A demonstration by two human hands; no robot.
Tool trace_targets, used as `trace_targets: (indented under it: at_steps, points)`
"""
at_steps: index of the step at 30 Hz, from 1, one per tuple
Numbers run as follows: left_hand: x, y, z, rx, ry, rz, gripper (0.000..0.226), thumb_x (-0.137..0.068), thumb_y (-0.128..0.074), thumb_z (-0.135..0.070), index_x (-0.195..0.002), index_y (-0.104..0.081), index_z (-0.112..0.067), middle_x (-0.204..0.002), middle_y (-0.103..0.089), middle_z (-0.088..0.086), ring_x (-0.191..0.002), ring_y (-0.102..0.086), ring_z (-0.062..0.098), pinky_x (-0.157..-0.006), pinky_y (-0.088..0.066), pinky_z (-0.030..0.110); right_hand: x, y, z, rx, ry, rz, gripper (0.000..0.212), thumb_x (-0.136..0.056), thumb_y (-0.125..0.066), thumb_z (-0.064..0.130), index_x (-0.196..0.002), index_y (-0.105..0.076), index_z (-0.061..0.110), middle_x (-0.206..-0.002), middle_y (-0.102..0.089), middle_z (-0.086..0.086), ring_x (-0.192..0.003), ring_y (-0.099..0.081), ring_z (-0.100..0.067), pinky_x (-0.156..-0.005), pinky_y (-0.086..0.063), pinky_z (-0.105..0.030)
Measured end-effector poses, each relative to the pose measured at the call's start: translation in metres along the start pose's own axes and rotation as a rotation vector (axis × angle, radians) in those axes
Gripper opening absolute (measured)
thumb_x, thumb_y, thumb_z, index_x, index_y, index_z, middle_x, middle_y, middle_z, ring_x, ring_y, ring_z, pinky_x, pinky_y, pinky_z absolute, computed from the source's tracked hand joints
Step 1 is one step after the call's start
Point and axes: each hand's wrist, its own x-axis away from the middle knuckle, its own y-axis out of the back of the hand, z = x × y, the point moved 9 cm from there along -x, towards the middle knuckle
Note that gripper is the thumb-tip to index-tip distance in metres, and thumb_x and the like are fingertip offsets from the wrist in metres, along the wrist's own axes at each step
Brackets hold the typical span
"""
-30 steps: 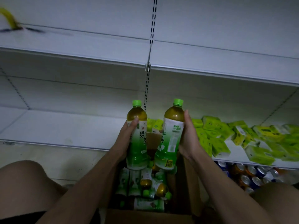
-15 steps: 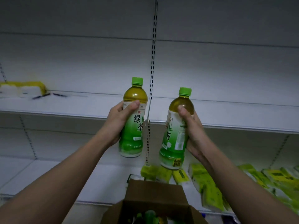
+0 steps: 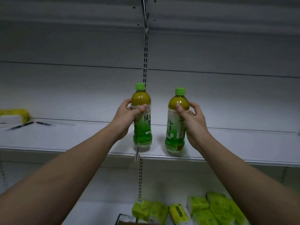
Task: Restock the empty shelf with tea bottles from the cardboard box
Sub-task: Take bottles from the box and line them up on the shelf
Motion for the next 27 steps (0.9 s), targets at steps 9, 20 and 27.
trace_targets:
  at_steps: [9, 20, 27]
  points:
    - [-0.037, -0.025, 0.045, -0.063, -0.028, 0.032, 0.049, -0.087, -0.065, -0.027, -0.133, -0.048, -0.020, -0.126, -0.060, 0.000, -0.112, -0.058, 0.016, -0.095, -0.049, 0.040, -0.042, 0.011, -0.045, 0.004, -0.034, 0.051, 0.057, -0.072, -0.066, 0.050, -0.125, -0.050, 0.037, -0.101, -0.073, 0.008, -0.095, -0.070, -0.010, -0.080, -0.052, -0.034]
    - [-0.051, -0.033, 0.080, -0.241, 0.070, 0.165, 0.073, -0.079, -0.069, -0.042, -0.141, -0.034, -0.028, -0.130, -0.051, -0.006, -0.115, -0.053, 0.015, -0.083, -0.046, 0.026, -0.050, 0.015, -0.062, 0.188, -0.069, 0.143, 0.054, -0.083, -0.050, 0.060, -0.135, -0.042, 0.046, -0.128, -0.058, 0.014, -0.111, -0.058, -0.007, -0.089, -0.051, -0.037]
    - [-0.034, -0.015, 0.114, -0.402, 0.106, 0.054, 0.077, -0.073, -0.082, -0.019, -0.138, -0.040, -0.021, -0.118, -0.053, 0.007, -0.100, -0.060, 0.020, -0.086, -0.055, 0.037, -0.030, 0.045, -0.093, 0.504, -0.122, -0.034, 0.070, -0.073, -0.080, 0.040, -0.125, -0.036, 0.025, -0.113, -0.055, 0.000, -0.101, -0.062, -0.022, -0.086, -0.056, -0.043]
